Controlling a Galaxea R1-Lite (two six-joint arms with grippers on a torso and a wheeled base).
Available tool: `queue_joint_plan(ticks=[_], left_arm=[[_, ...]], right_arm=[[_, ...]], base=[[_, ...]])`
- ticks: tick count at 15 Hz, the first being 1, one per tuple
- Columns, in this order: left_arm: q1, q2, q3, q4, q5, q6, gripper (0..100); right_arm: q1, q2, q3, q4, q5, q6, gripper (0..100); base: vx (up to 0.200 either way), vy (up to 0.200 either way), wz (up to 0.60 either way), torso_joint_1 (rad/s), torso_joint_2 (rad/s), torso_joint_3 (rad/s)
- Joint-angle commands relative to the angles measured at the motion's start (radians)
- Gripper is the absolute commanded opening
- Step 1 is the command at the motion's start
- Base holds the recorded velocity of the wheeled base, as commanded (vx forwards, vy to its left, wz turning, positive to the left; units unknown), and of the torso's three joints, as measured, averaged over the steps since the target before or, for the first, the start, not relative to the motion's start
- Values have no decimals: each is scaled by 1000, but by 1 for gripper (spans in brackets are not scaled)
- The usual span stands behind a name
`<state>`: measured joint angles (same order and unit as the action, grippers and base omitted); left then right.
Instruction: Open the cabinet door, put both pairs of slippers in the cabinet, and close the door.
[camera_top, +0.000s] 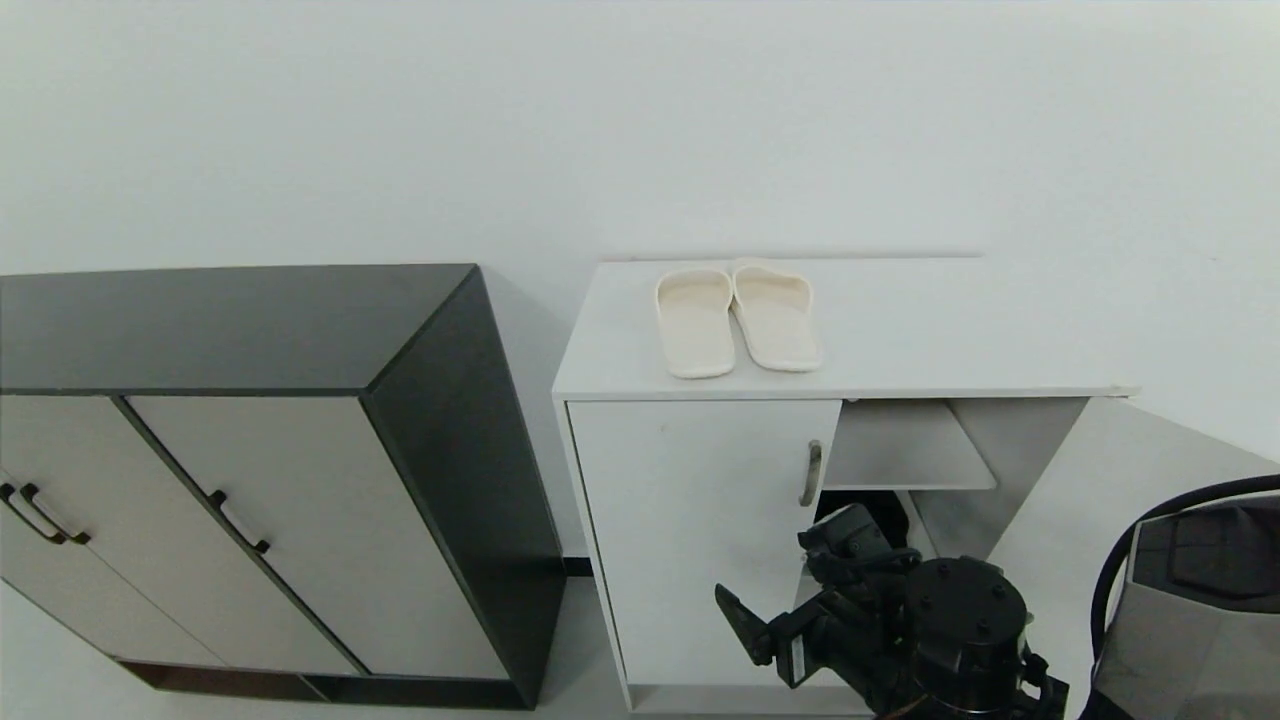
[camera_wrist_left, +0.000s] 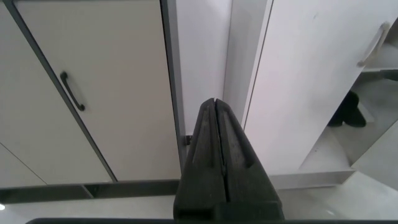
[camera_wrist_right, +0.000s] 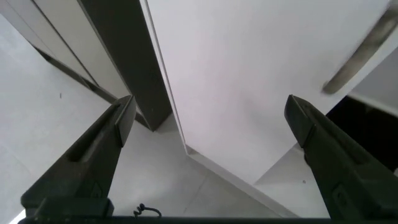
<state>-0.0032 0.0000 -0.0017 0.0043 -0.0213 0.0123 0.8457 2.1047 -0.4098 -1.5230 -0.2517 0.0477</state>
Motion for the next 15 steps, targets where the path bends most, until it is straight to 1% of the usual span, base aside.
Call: queue_joint_plan(ticks=[1, 6, 9, 12, 15], left_arm=[[0, 0, 0, 0, 1, 0, 0], [0, 0, 0, 0, 1, 0, 0], [0, 0, 0, 0, 1, 0, 0], [0, 0, 0, 0, 1, 0, 0], [0, 0, 0, 0, 1, 0, 0]], right_arm=[[-1, 3, -12, 1, 0, 0, 100], [1, 3, -9, 0, 0, 0, 100], [-1, 3, -1, -2, 0, 0, 100], [-1, 5, 8, -5, 2, -5, 100], [-2, 11, -12, -23, -11, -58, 100]], base=[[0, 0, 0, 237, -559, -315], [0, 0, 0, 260, -589, -328], [0, 0, 0, 222, -479, -269], [0, 0, 0, 157, -342, -178], [0, 0, 0, 9, -20, -14]])
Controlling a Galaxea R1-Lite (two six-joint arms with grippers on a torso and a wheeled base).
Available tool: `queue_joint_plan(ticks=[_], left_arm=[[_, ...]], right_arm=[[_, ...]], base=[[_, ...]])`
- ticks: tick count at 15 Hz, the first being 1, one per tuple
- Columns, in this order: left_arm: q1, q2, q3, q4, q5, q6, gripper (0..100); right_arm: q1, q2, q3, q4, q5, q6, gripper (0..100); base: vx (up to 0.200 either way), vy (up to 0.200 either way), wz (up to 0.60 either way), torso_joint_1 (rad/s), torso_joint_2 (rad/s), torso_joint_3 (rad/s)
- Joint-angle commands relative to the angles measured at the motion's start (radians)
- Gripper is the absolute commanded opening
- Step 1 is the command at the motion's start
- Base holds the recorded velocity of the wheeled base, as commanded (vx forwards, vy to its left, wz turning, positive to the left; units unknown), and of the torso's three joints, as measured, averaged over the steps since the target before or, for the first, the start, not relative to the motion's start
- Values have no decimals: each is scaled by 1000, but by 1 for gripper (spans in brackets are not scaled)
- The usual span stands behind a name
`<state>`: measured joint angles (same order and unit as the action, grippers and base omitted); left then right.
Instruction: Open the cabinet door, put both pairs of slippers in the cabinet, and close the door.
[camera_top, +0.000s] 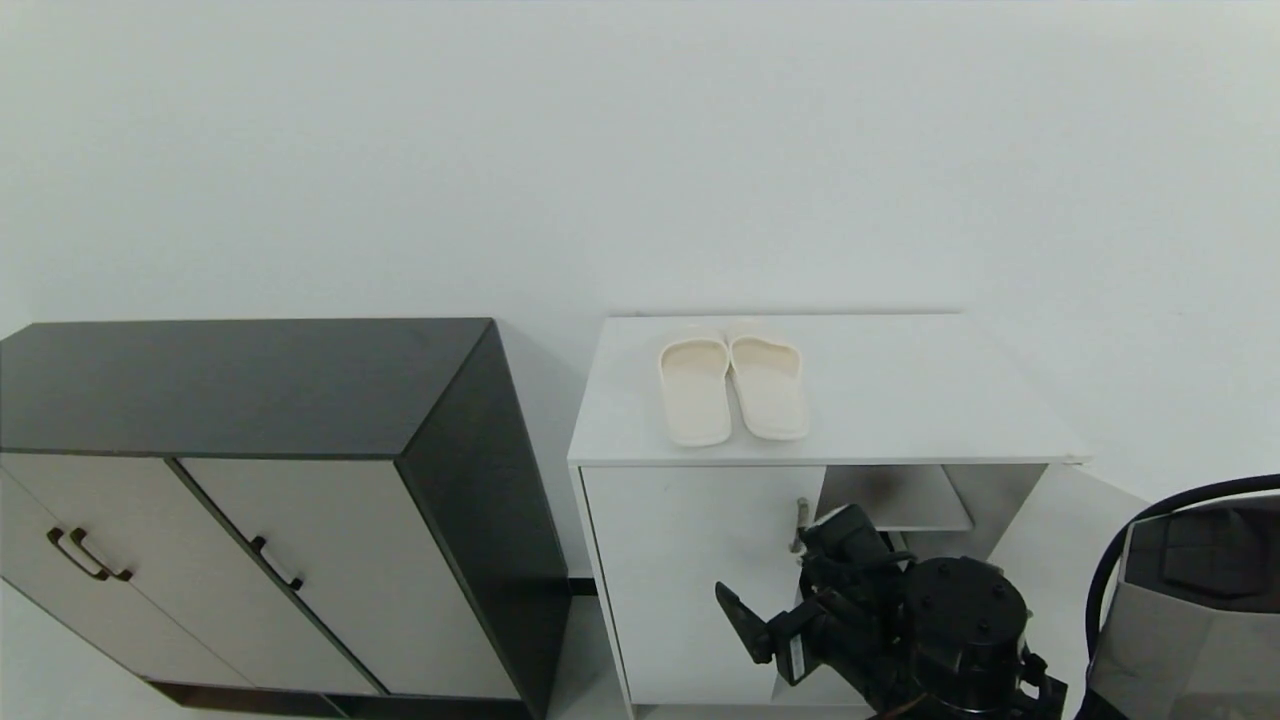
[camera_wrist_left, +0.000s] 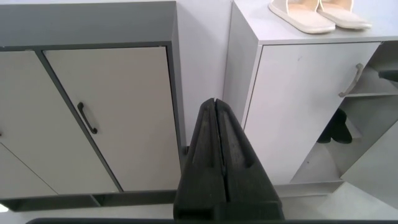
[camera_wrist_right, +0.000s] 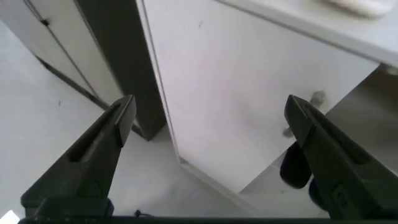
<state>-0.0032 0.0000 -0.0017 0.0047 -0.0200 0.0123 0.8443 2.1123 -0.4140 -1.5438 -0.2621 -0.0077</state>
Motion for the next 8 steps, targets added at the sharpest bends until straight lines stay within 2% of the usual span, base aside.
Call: queue_joint_plan(ticks=[1, 2, 4, 5, 6, 8], left_arm=[[0, 0, 0, 0, 0, 1, 0], [0, 0, 0, 0, 0, 3, 0], [0, 0, 0, 0, 0, 1, 0], [0, 0, 0, 0, 0, 1, 0], [0, 0, 0, 0, 0, 3, 0], [0, 0, 0, 0, 0, 3, 0]], right_arm=[[10, -60, -86, 97, -57, -5, 100], [12, -120, -157, 277, -121, 8, 100], [30, -242, -316, 657, -174, 132, 100], [39, -261, -364, 748, -201, 170, 100], [65, -268, -483, 909, -309, 282, 100], [67, -238, -585, 985, -414, 344, 100]], base=[[0, 0, 0, 0, 0, 0], [0, 0, 0, 0, 0, 0], [0, 0, 0, 0, 0, 0], [0, 0, 0, 0, 0, 0], [0, 0, 0, 0, 0, 0], [0, 0, 0, 0, 0, 0]])
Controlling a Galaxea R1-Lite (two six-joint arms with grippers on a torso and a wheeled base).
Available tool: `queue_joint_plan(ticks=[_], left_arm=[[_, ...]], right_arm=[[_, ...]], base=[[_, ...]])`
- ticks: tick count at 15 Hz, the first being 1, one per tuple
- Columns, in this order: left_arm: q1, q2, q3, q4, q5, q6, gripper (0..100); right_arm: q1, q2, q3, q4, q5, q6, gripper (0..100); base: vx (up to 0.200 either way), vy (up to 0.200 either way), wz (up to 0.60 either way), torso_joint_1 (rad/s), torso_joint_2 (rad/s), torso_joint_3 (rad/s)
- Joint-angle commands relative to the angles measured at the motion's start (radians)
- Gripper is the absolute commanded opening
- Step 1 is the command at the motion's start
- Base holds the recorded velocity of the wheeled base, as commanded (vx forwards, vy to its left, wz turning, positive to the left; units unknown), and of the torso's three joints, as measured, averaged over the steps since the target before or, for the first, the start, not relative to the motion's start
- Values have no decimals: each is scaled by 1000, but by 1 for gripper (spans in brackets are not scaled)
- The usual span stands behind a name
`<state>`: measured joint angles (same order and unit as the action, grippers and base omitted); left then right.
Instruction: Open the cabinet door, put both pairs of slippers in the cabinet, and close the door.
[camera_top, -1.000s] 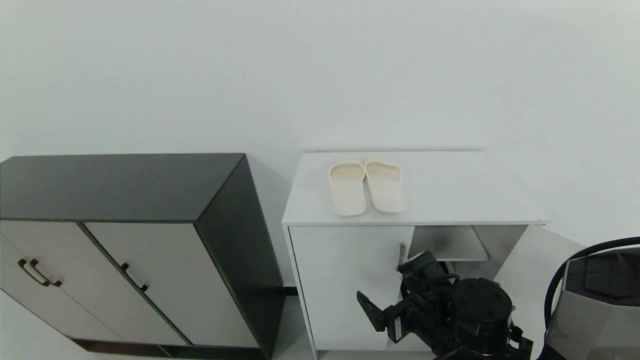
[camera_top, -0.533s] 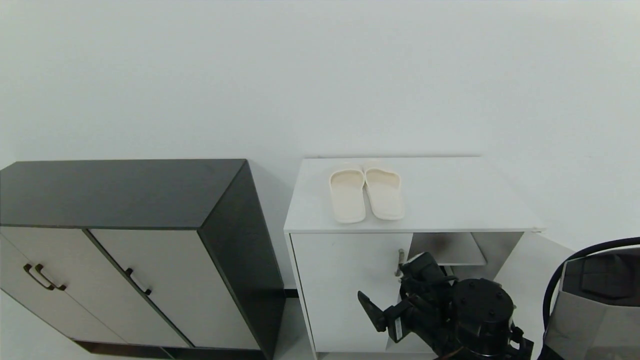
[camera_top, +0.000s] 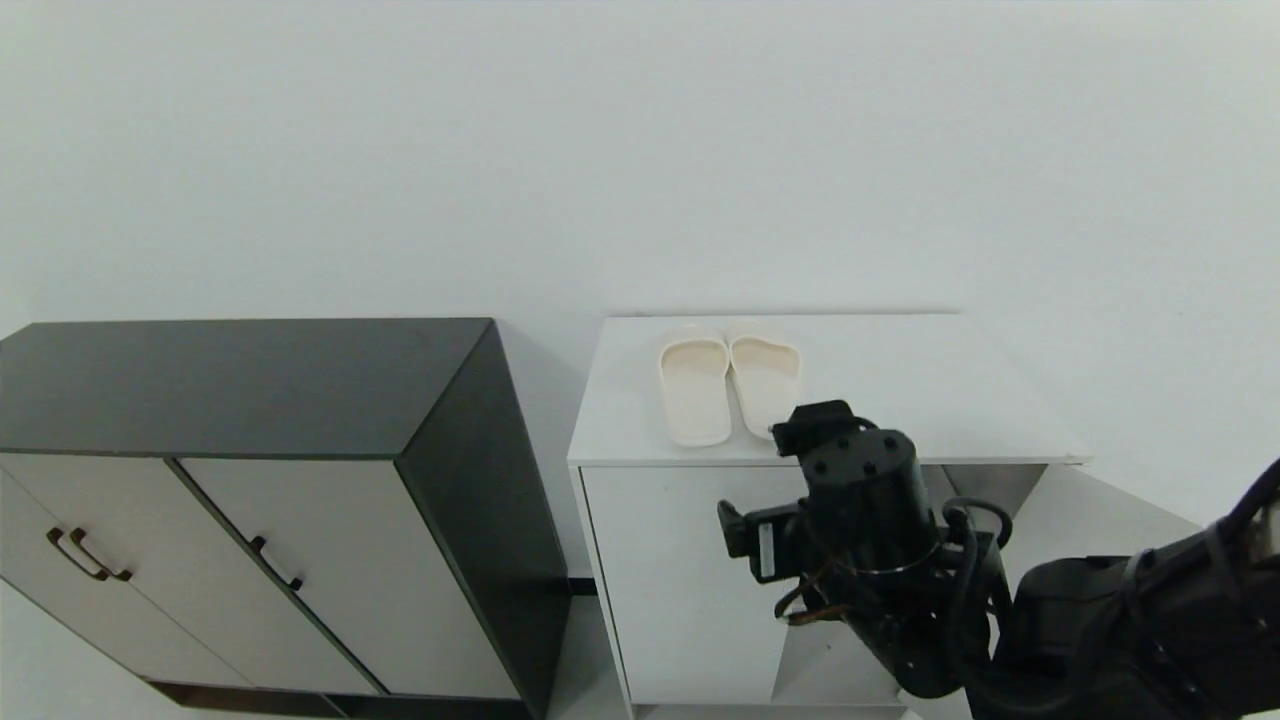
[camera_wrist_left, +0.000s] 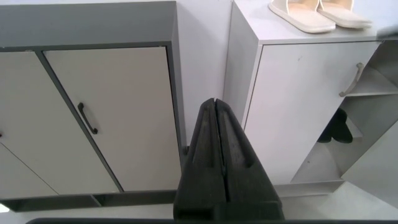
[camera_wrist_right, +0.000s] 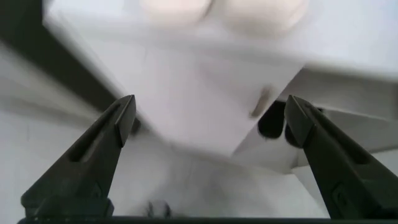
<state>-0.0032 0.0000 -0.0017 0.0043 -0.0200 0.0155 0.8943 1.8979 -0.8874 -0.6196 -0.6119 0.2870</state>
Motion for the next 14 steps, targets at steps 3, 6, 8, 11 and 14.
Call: queue_joint_plan(ticks=[3, 6, 8, 11, 14], left_arm=[[0, 0, 0, 0, 0, -2, 0], [0, 2, 0, 0, 0, 0, 0], [0, 0, 0, 0, 0, 0, 0], [0, 0, 0, 0, -1, 0, 0], [0, 0, 0, 0, 0, 0, 0]], right_arm=[[0, 9, -117, 58, -83, 50, 100], [-5, 10, -114, 50, -85, 54, 100], [-5, 15, -110, 40, -85, 52, 100], [-8, 47, -111, 26, -85, 52, 100], [-11, 66, -110, -17, -91, 46, 100]], base=[[0, 0, 0, 0, 0, 0], [0, 0, 0, 0, 0, 0], [0, 0, 0, 0, 0, 0], [200, 0, 0, -4, -3, 4], [200, 0, 0, 4, 5, -4]])
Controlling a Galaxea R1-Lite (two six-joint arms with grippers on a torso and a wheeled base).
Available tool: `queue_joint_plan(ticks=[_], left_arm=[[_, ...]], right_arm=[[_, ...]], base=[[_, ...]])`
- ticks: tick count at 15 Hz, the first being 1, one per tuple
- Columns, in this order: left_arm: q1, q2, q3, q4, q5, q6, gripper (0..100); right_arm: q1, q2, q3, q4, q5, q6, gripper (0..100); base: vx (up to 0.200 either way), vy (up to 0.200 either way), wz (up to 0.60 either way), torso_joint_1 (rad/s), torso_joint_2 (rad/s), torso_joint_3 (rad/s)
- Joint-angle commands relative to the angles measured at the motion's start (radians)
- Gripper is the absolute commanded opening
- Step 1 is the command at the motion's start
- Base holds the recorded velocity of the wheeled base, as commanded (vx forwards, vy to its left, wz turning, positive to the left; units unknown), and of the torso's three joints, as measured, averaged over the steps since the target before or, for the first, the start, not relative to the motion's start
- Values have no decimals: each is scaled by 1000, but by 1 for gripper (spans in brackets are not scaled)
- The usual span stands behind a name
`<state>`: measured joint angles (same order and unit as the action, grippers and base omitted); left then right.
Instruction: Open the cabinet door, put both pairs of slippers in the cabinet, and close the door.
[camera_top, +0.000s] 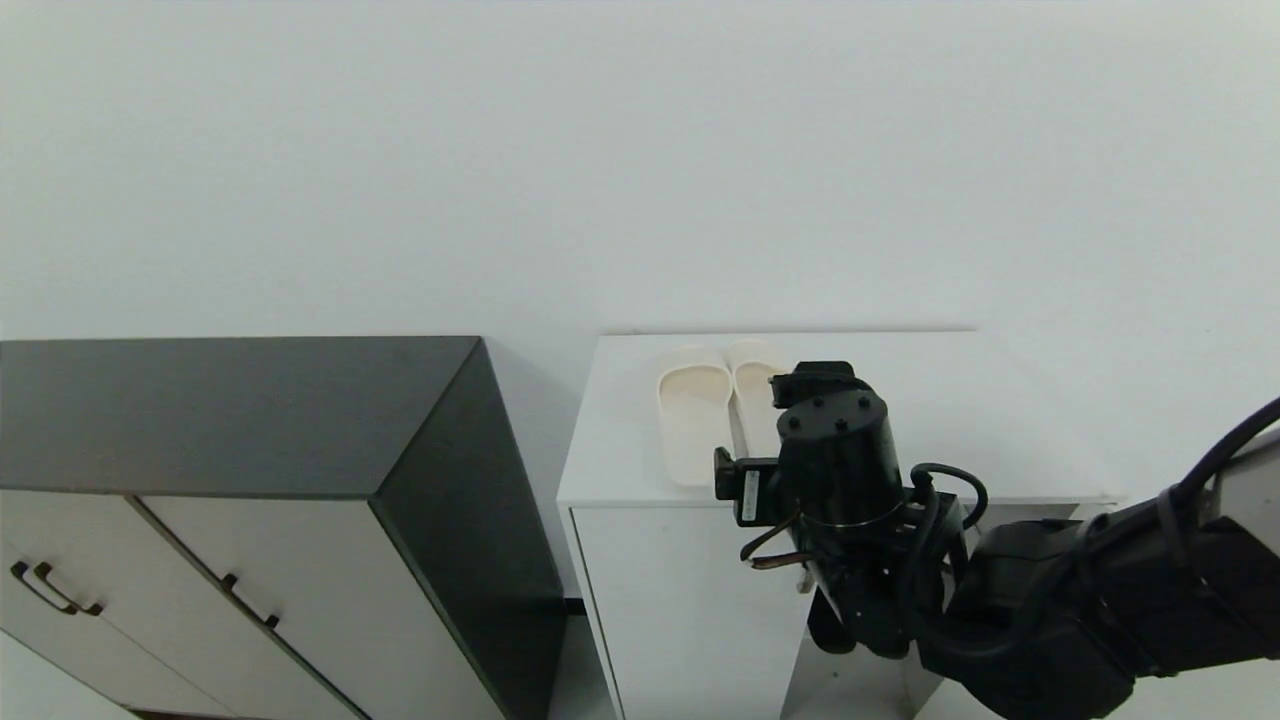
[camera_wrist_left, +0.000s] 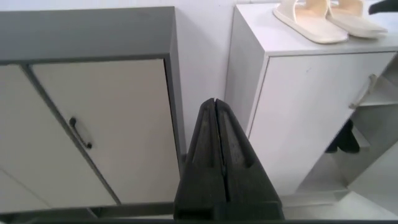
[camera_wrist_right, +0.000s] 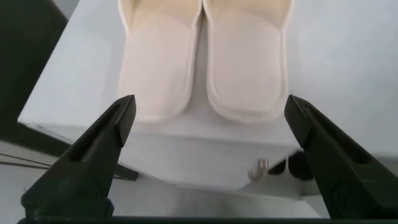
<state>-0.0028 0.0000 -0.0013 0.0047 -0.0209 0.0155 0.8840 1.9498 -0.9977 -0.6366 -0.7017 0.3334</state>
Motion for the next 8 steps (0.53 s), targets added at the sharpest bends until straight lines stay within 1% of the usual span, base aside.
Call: queue_joint_plan(ticks=[1, 4, 7, 8], left_arm=[[0, 0, 0, 0, -1, 0, 0], [0, 0, 0, -2, 1, 0, 0], [0, 0, 0, 0, 1, -2, 0], [0, 0, 0, 0, 1, 0, 0]], right_arm=[[0, 15, 1, 0, -1, -1, 100], [-16, 41, -2, -8, 11, -4, 100], [-28, 63, -4, -55, 60, -28, 100], [-33, 80, -16, -87, 76, -57, 100]], base=[[200, 0, 0, 12, 2, -2], [200, 0, 0, 1, 1, 4], [0, 0, 0, 0, 0, 0], [0, 0, 0, 0, 0, 0]])
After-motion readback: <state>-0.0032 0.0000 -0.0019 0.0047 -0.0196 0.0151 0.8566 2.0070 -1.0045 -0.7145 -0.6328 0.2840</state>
